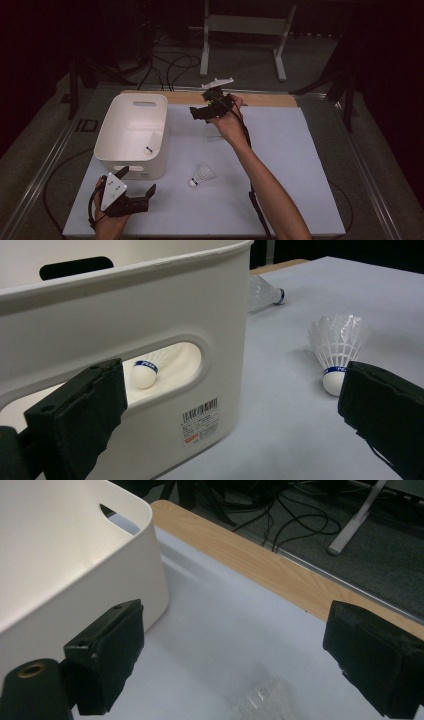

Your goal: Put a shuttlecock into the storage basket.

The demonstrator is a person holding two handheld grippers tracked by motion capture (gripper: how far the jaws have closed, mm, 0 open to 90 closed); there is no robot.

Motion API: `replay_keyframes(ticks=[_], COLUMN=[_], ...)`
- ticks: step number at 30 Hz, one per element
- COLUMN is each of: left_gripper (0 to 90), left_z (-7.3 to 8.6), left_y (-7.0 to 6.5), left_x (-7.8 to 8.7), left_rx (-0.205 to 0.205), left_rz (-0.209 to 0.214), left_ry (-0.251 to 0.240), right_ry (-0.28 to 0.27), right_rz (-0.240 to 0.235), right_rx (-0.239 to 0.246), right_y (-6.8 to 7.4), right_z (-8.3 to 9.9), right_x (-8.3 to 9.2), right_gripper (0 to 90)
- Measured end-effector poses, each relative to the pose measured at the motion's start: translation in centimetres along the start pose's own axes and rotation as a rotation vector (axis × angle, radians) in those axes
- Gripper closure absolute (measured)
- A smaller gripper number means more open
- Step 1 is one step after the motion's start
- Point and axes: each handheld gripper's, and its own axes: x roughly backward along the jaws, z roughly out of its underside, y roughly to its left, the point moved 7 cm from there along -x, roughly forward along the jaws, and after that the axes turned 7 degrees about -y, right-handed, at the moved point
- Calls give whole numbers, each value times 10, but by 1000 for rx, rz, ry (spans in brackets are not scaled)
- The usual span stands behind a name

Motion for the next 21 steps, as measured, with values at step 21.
replay_keyframes(ticks=[21], left_gripper=[1], left_z=[0], left_y=[0], left_x=[0], left_rx=[1], left_rz=[0], left_ry=[2], right_ry=[32], right_rz=[43], right_rx=[-19], right_y=[-12], right_z=[19], right_x=[-12], right_gripper=[106])
